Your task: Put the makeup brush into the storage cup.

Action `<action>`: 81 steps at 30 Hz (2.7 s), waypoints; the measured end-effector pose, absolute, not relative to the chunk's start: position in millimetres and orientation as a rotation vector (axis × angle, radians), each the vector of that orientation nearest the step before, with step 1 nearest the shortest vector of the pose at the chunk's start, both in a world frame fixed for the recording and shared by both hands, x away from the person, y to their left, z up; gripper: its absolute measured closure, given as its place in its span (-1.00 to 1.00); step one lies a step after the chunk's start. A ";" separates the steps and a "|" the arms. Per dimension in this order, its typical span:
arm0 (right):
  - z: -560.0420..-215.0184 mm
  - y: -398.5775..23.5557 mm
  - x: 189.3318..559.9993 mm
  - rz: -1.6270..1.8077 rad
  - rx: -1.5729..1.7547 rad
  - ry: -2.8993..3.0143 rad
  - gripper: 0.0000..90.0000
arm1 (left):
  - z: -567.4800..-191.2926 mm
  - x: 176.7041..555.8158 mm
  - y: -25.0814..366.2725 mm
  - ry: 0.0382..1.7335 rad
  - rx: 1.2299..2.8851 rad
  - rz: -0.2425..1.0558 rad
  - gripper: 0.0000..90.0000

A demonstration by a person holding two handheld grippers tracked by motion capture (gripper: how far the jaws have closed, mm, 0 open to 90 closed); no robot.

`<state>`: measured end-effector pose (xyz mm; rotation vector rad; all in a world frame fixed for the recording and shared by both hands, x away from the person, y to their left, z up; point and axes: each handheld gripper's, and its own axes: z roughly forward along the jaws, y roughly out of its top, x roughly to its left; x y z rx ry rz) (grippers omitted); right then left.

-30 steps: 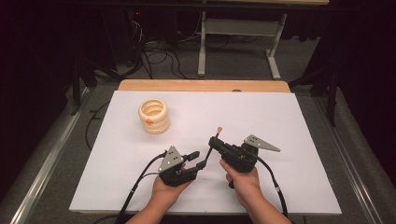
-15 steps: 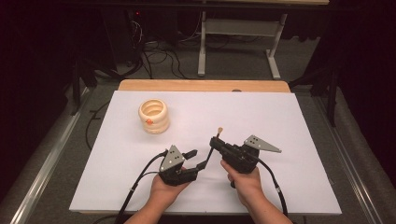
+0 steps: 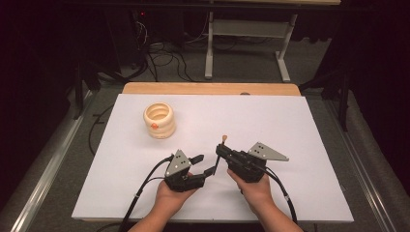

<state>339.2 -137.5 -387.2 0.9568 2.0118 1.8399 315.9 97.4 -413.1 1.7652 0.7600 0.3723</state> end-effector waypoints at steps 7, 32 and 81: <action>-387.1 -136.2 336.9 1.809 0.905 2.022 0.89 | -411.4 315.2 95.5 0.748 1.778 0.377 -0.13; -385.6 -126.3 327.8 1.784 0.826 2.056 0.89 | -407.2 314.7 91.0 0.725 1.790 0.374 -0.31; -389.3 -115.9 323.0 1.762 0.795 2.096 0.78 | -402.4 310.2 96.8 0.652 1.766 0.365 0.85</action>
